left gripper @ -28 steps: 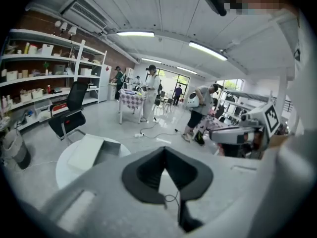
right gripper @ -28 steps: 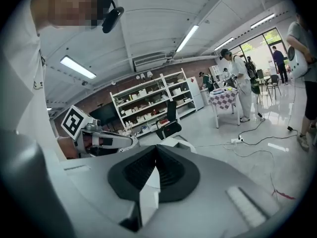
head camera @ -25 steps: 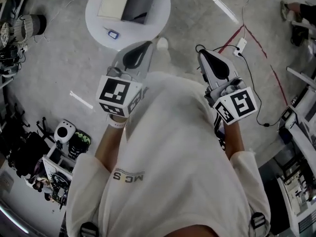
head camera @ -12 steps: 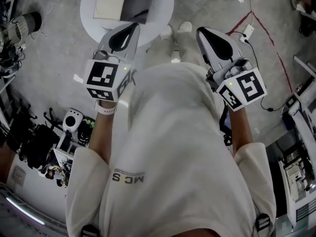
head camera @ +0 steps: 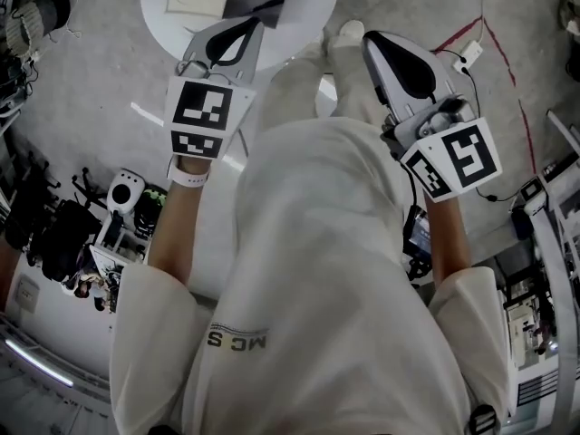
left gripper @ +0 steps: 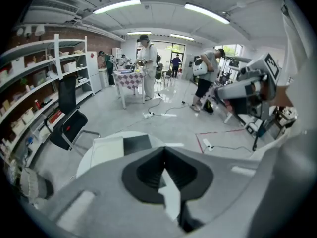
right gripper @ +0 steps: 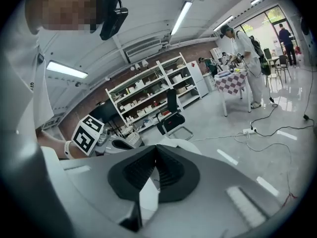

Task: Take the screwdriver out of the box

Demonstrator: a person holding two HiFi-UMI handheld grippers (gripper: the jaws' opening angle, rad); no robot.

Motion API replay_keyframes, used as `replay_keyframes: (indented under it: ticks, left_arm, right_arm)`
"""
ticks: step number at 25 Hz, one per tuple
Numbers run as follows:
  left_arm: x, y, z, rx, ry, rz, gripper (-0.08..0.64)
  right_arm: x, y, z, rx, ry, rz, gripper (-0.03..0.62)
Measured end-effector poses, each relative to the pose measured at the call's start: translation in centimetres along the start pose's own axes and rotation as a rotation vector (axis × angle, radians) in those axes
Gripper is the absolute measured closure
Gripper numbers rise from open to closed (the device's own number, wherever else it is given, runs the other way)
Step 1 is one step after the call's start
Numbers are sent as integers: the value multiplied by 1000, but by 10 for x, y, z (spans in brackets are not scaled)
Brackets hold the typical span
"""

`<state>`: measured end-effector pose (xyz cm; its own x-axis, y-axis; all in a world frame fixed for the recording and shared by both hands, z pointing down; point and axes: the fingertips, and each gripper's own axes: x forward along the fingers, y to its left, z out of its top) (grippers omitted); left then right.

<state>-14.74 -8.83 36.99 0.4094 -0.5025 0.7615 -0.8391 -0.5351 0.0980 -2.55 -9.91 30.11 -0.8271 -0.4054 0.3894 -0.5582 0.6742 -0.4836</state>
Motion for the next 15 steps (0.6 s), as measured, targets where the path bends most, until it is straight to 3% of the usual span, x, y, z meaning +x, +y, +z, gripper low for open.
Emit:
replay_keyframes:
  ticks: [10, 12, 15]
  left_arm:
    - [80, 25, -62, 160, 167, -7, 558]
    - [92, 28, -72, 197, 208, -23, 497]
    - [106, 34, -86, 235, 247, -27, 497]
  right_arm:
    - [34, -32, -37, 21, 45, 13, 592]
    - [37, -39, -43, 30, 50, 12, 592]
    - [39, -44, -53, 41, 59, 13, 592]
